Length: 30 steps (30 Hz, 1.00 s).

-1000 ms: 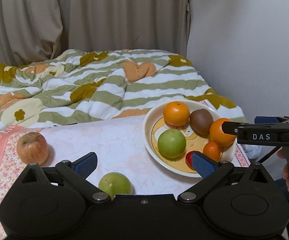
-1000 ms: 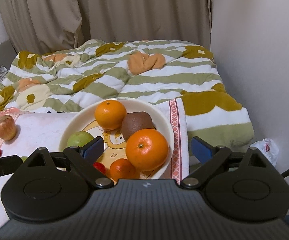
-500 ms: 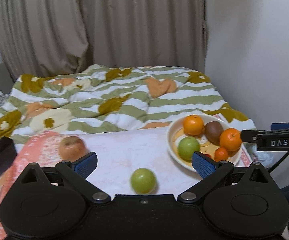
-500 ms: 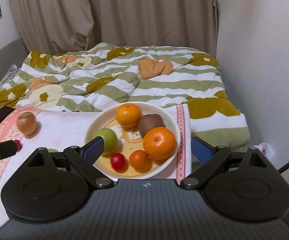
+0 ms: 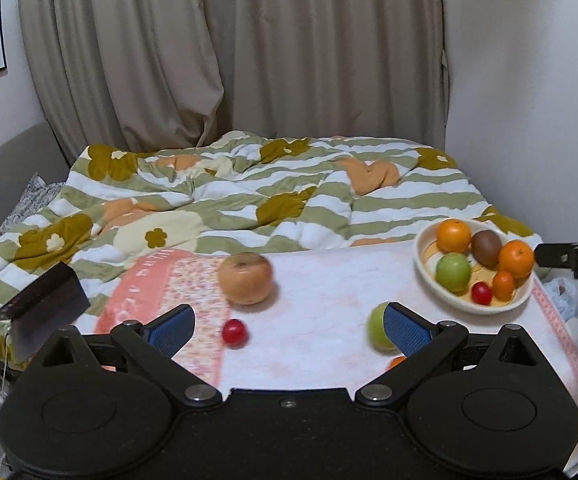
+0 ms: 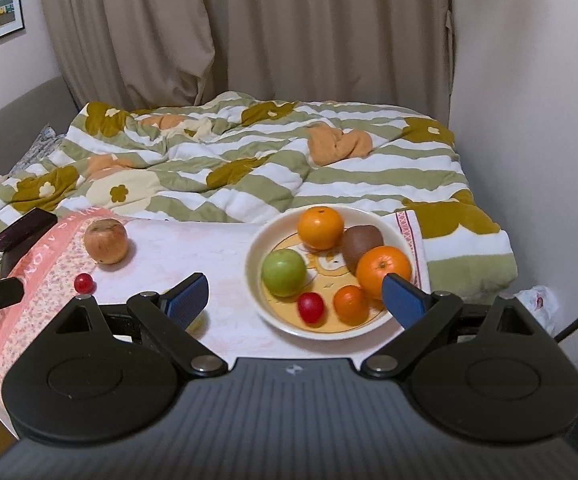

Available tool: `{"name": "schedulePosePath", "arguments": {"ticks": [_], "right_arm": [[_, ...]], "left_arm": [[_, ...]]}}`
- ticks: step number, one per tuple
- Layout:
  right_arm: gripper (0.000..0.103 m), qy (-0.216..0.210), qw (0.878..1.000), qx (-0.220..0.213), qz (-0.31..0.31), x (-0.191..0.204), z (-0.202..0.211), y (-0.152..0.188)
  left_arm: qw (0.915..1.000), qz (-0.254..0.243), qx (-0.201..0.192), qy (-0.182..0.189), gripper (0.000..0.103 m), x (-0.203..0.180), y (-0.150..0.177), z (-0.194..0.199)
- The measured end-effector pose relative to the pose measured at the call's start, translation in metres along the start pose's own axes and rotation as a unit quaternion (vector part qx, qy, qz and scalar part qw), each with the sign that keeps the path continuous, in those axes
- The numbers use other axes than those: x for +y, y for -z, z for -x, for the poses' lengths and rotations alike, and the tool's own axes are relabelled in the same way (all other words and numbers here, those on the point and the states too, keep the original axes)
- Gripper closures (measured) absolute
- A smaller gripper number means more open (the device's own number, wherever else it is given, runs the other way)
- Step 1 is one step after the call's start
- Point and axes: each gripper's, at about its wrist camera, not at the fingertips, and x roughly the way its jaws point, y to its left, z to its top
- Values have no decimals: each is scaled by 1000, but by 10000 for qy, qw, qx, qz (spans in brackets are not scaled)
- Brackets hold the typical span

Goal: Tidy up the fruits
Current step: 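Move both tools back toward the remaining fruits on the cloth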

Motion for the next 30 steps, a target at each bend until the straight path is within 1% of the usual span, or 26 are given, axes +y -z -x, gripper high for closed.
{"name": "schedulePosePath", "arguments": {"ticks": [4, 8, 11, 13, 17, 22, 26, 30], "right_arm": [[0, 162, 9996, 75, -215, 27, 7, 7], [0, 370, 9981, 288, -399, 55, 5, 18], [0, 554, 9965, 331, -524, 75, 3, 25], [0, 760, 9952, 281, -551, 90, 3, 31], [0, 914, 9927, 321, -716, 113, -3, 39], [0, 1041, 9890, 481, -930, 131, -19, 51], [0, 1070, 9870, 721, -959, 141, -38, 61], [0, 1149, 9834, 963, -1019, 144, -59, 70]], "left_arm": [[9999, -96, 14, 128, 1, 33, 4, 0], [9991, -338, -61, 263, 1, 61, 6, -3], [9978, -518, -41, 420, 1, 79, 8, -14], [9967, -600, 10, 553, 1, 90, 9, -24], [9935, -699, 125, 887, 1, 110, 8, -45], [9892, -871, 276, 1147, 1, 121, 4, -76], [9852, -981, 504, 1310, 3, 122, 6, -106], [9812, -1053, 742, 1438, 9, 117, 11, -134]]}}
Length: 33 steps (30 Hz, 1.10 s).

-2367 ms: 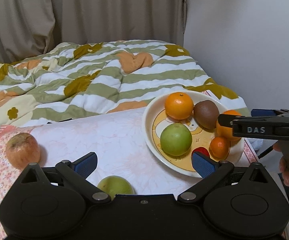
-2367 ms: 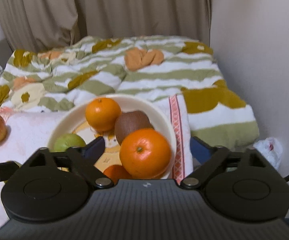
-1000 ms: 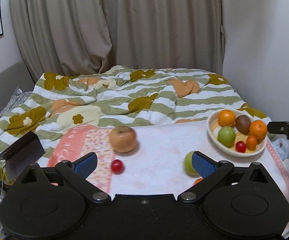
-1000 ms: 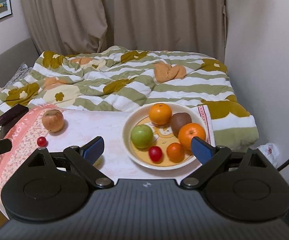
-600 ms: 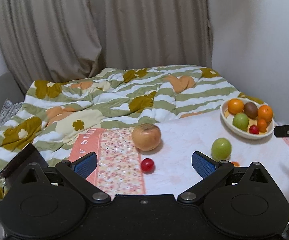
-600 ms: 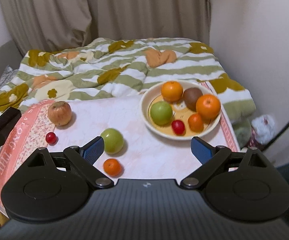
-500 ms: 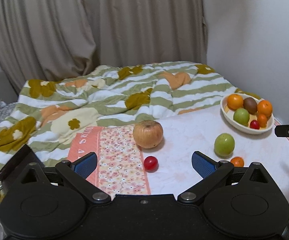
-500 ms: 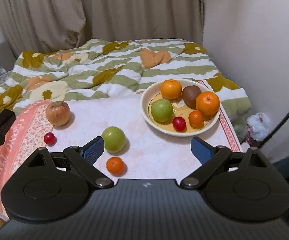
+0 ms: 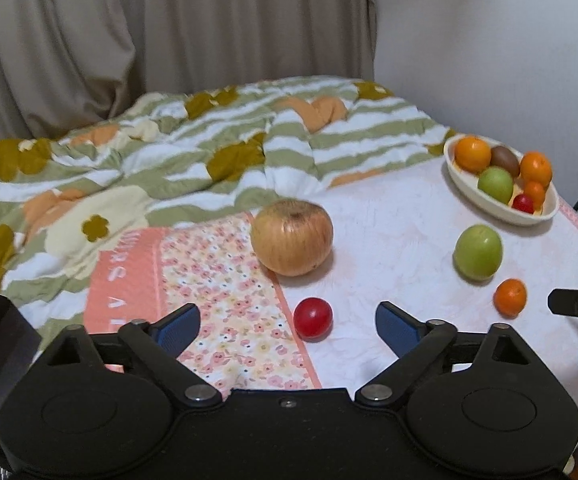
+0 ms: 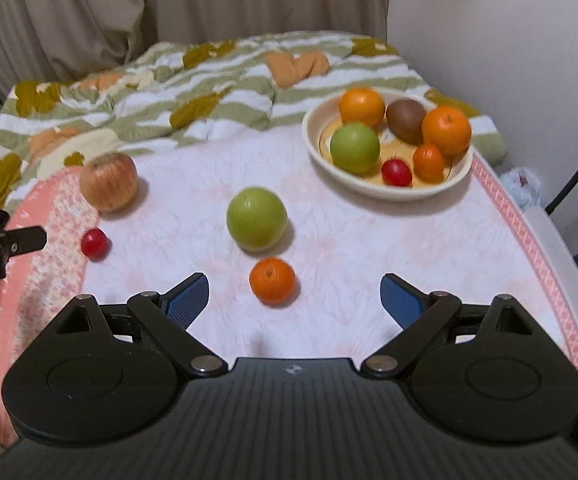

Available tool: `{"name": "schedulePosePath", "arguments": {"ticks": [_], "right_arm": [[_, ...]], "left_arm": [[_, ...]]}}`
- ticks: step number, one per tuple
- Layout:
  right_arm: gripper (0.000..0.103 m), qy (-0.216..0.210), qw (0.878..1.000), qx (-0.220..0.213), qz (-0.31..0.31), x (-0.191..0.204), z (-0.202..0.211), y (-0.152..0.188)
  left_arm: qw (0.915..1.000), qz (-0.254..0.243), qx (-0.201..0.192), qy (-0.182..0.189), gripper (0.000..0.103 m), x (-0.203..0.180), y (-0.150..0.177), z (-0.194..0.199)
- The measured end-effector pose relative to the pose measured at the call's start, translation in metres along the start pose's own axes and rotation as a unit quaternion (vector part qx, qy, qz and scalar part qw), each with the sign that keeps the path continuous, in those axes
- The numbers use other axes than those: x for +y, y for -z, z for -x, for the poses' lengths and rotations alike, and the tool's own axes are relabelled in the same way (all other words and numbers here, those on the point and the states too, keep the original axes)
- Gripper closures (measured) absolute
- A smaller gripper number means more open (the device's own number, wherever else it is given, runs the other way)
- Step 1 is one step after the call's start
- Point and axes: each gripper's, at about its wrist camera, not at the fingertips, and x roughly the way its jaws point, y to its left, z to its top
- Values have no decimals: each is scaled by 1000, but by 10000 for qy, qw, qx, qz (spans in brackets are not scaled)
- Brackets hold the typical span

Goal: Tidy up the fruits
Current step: 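Move both tools back toward the remaining fruits on the cloth, then grasp the red tomato with the left tool while the right tool grasps a mandarin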

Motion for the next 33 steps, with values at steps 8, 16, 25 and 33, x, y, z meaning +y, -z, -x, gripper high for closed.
{"name": "schedulePosePath", "arguments": {"ticks": [8, 16, 25, 33], "right_arm": [[0, 42, 9996, 257, -131, 7, -31, 4], [8, 7, 9988, 475, -137, 14, -53, 4], [23, 42, 9983, 551, -197, 10, -65, 0], [52, -25, 9988, 486, -87, 12, -68, -4]], "left_arm": [[9989, -127, 378, 240, 26, -1, 1, -47], [9975, -297, 554, 327, 47, -9, 3, -74], [9972, -344, 531, 395, 69, -11, 4, -77], [9974, -233, 574, 376, 69, -9, 7, -73]]}}
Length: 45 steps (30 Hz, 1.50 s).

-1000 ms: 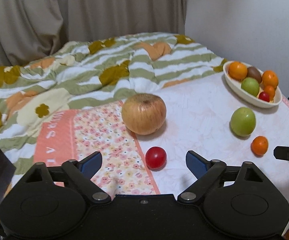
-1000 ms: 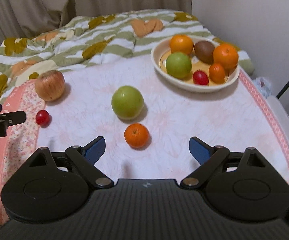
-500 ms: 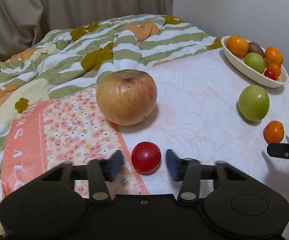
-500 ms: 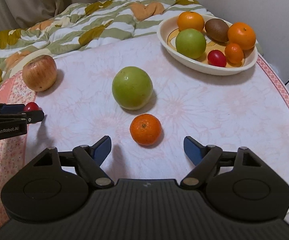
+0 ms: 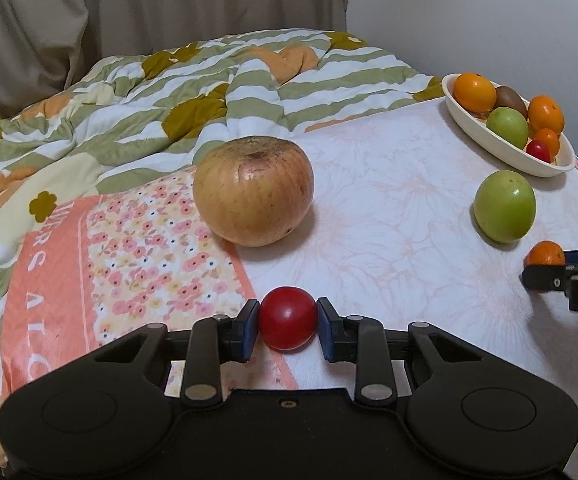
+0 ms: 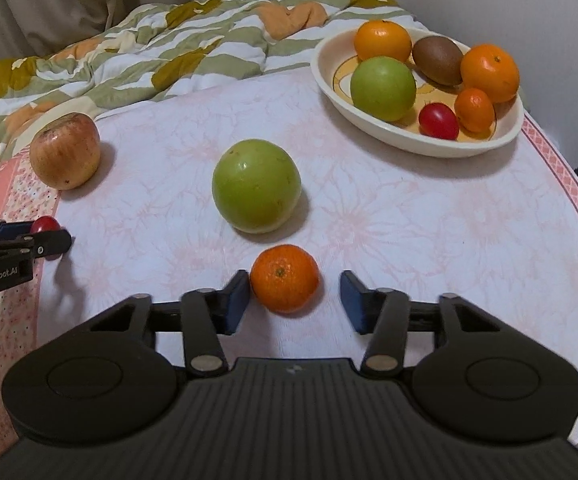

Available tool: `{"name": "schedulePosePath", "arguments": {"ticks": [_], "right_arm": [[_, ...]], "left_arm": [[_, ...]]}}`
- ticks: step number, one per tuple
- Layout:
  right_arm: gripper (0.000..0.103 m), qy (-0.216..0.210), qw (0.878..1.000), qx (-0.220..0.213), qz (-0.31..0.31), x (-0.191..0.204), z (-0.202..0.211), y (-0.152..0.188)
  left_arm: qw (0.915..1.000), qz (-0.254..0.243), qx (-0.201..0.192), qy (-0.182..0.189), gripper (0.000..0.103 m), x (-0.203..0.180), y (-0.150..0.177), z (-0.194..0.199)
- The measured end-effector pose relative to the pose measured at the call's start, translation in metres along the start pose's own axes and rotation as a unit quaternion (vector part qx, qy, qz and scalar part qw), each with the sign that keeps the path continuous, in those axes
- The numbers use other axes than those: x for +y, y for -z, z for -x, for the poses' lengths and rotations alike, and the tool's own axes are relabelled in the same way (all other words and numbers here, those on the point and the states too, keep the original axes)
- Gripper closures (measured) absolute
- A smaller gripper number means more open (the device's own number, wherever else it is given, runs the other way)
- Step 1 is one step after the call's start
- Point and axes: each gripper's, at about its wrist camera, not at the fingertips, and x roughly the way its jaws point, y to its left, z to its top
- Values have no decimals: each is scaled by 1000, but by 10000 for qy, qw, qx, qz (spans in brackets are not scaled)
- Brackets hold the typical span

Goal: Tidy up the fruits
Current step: 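Grasp the red tomato with the left tool while the right tool grasps a mandarin, then carry the tomato and mandarin to the duck bowl and lower them in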

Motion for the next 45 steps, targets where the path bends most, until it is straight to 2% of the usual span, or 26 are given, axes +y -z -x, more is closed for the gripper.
{"name": "schedulePosePath", "arguments": {"ticks": [12, 19, 27, 35, 45], "right_arm": [[52, -96, 9995, -200, 210, 10, 20, -1], [52, -187, 9983, -464, 302, 14, 52, -3], [52, -303, 9957, -761, 436, 7, 93, -3], [52, -505, 9921, -1041, 485, -29, 123, -13], [52, -1013, 9841, -1083, 977, -101, 131, -40]], "left_arm": [[9996, 210, -200, 15, 70, 0, 7, 33], [9985, 263, -474, 83, 69, -9, 7, 62], [9957, 325, -873, -2, 70, -32, 2, 102], [9923, 478, -1129, -151, 69, -69, -10, 128], [9872, 912, -1260, -363, 70, -149, -42, 130]]}}
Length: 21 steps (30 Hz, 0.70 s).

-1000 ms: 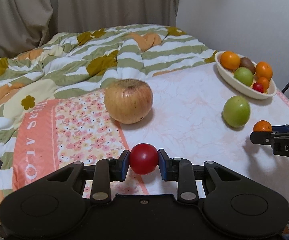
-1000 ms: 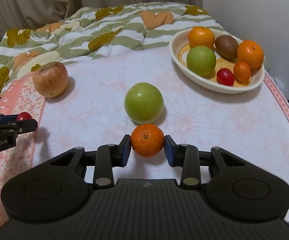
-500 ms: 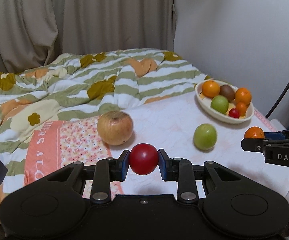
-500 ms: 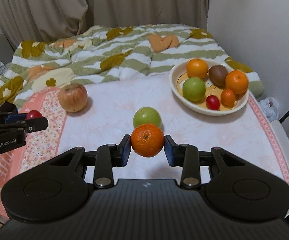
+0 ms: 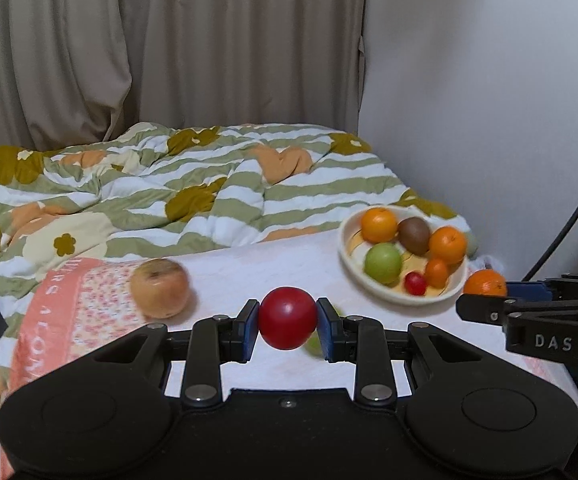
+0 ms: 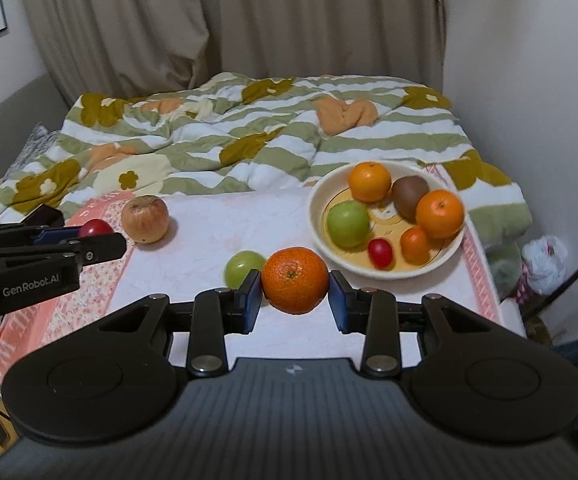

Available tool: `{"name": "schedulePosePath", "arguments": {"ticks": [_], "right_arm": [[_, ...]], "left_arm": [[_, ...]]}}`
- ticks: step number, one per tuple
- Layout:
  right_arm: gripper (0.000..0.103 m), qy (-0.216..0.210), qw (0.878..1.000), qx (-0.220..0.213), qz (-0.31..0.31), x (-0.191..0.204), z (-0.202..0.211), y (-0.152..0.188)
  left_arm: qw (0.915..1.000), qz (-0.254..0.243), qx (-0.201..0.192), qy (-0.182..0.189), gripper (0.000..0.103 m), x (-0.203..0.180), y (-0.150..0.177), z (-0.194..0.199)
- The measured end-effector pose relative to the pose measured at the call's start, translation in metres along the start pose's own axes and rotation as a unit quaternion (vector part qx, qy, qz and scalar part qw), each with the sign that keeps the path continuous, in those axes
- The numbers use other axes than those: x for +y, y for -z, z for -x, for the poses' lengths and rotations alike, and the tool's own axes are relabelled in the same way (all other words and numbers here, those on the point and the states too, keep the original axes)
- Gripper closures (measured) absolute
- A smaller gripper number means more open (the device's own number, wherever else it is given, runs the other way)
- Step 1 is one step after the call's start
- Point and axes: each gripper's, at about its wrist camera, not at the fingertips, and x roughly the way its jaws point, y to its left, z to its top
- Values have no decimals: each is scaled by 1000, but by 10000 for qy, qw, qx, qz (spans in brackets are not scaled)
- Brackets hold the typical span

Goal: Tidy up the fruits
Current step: 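Carry the tomato and mandarin to the duck bowl and lower them in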

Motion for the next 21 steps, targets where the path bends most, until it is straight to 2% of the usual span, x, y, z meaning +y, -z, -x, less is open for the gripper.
{"name": "schedulePosePath", "arguments": {"ticks": [6, 11, 21], "right_arm": [[52, -174, 9992, 14, 368, -44, -1, -13], [52, -215, 9980, 70, 586, -73, -12, -23], [52, -174, 9983, 128, 548, -115, -52, -42]], "left_arm": [[9996, 209, -108, -140, 70, -43, -12, -10], [9992, 342, -40, -185, 69, -68, -20, -28], [9994, 304, 144, -112, 70, -91, -46, -82]]}}
